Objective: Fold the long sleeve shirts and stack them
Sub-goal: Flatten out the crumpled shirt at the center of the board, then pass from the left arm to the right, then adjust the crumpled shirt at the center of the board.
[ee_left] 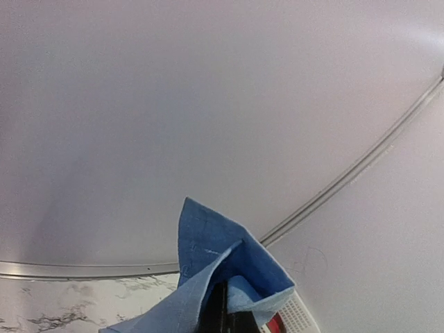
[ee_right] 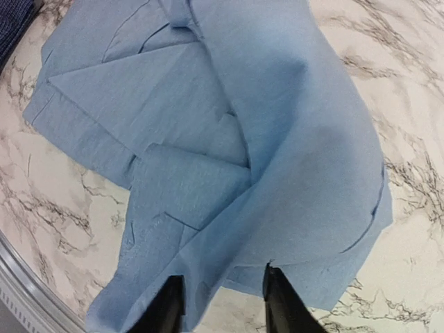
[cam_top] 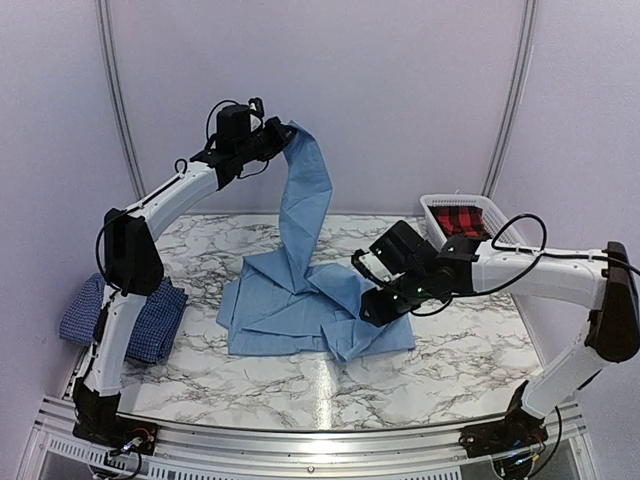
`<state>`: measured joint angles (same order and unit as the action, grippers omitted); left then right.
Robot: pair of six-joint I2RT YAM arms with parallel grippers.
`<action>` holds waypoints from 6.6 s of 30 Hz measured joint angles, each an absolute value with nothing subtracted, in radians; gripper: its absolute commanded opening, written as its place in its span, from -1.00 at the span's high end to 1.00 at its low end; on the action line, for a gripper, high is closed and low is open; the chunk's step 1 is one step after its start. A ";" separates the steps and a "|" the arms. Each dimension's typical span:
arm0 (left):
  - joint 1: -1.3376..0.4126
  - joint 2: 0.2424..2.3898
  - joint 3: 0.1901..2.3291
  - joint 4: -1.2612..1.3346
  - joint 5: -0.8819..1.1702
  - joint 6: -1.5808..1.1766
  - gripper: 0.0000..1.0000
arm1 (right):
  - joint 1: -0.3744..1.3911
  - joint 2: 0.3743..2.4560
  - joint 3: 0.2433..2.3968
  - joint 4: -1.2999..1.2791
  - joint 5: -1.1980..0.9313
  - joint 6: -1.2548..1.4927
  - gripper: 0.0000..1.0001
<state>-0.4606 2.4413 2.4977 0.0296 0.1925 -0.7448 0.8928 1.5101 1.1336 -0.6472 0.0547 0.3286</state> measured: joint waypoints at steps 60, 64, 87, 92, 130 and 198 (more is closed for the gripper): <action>-0.673 1.530 0.969 -0.093 0.051 -0.714 -0.14 | 0.381 1.897 1.541 0.070 0.264 0.012 1.00; -0.712 1.588 0.951 -0.127 -0.009 -0.738 -0.12 | 0.380 1.897 1.540 0.057 0.273 0.008 1.00; -0.773 1.911 1.111 -0.079 -0.211 -0.995 0.66 | 0.372 1.794 1.440 0.043 0.291 0.006 1.00; -0.741 1.929 1.127 -0.075 -0.220 -0.995 0.96 | 0.371 1.749 1.409 0.041 0.306 0.006 1.00; -0.552 1.991 1.206 -0.067 -0.042 -0.865 0.68 | 0.370 1.354 1.066 -0.197 0.373 0.105 1.00; -0.521 1.960 1.550 -0.398 -0.050 -0.552 1.00 | 0.227 1.914 1.566 -0.264 0.282 0.028 1.00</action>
